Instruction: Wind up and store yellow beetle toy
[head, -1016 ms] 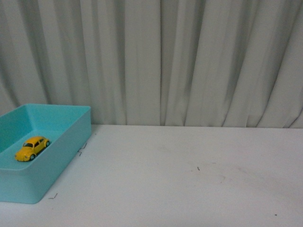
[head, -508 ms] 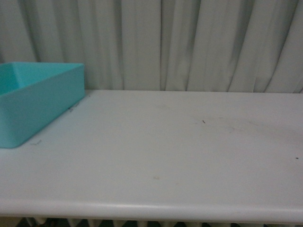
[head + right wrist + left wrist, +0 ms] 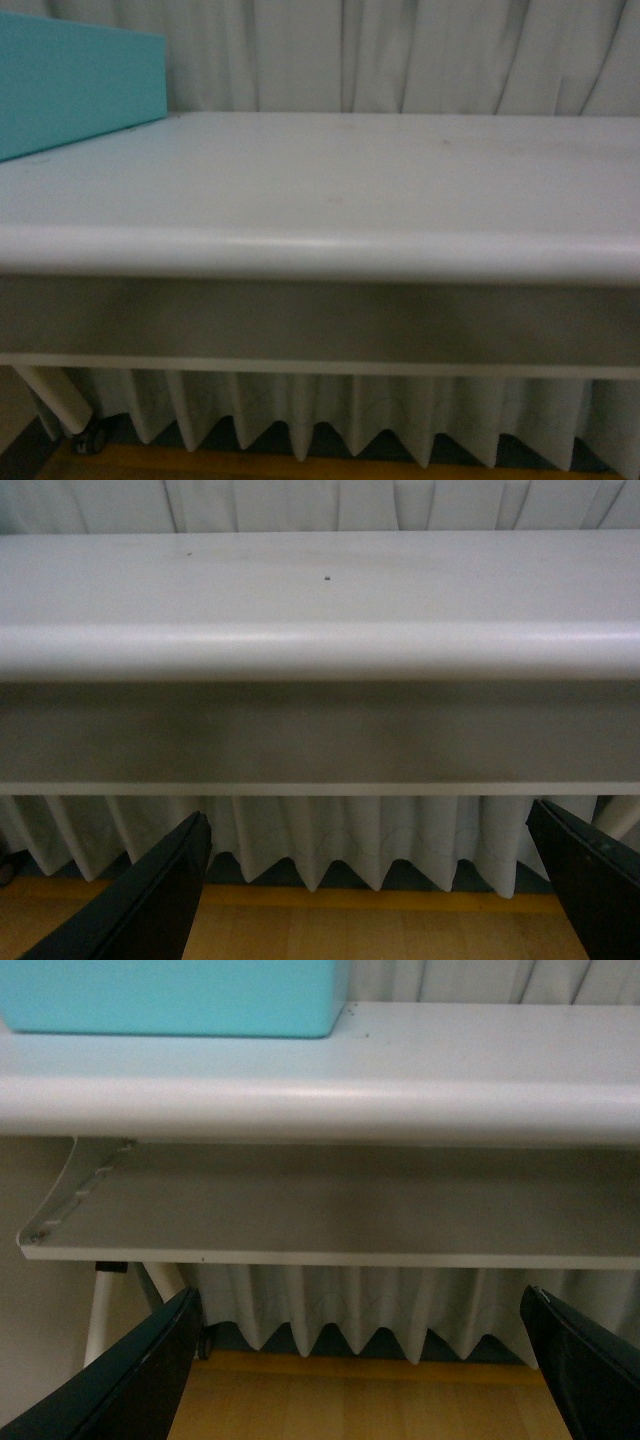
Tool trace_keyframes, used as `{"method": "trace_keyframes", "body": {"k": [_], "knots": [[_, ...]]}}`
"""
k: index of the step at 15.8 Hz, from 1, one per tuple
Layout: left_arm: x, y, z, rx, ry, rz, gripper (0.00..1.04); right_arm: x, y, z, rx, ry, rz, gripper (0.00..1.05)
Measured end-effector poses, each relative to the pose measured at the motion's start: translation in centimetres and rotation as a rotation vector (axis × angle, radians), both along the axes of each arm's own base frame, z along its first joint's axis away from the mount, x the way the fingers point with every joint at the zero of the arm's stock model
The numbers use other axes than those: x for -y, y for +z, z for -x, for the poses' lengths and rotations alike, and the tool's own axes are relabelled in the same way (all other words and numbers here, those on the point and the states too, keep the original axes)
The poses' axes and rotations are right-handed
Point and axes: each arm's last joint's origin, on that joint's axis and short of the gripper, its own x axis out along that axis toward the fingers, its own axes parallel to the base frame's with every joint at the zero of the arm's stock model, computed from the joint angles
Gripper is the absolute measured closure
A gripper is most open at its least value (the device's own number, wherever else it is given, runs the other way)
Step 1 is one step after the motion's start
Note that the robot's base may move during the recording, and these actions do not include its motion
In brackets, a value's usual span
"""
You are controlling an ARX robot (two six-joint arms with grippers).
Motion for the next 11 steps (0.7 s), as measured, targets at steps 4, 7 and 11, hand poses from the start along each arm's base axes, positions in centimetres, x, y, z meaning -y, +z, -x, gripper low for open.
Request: {"method": "trace_keyframes", "body": {"k": [4, 7, 11], "knots": [[0.00, 0.00, 0.00, 0.000, 0.000, 0.000, 0.07, 0.00, 0.00, 0.00, 0.000, 0.001, -0.001, 0.07], [0.00, -0.02, 0.00, -0.002, -0.001, 0.000, 0.07, 0.00, -0.03, 0.00, -0.003, 0.000, 0.000, 0.07], [0.00, -0.01, 0.00, -0.002, 0.000, 0.000, 0.07, 0.00, -0.01, 0.00, -0.001, 0.000, 0.000, 0.07]]}}
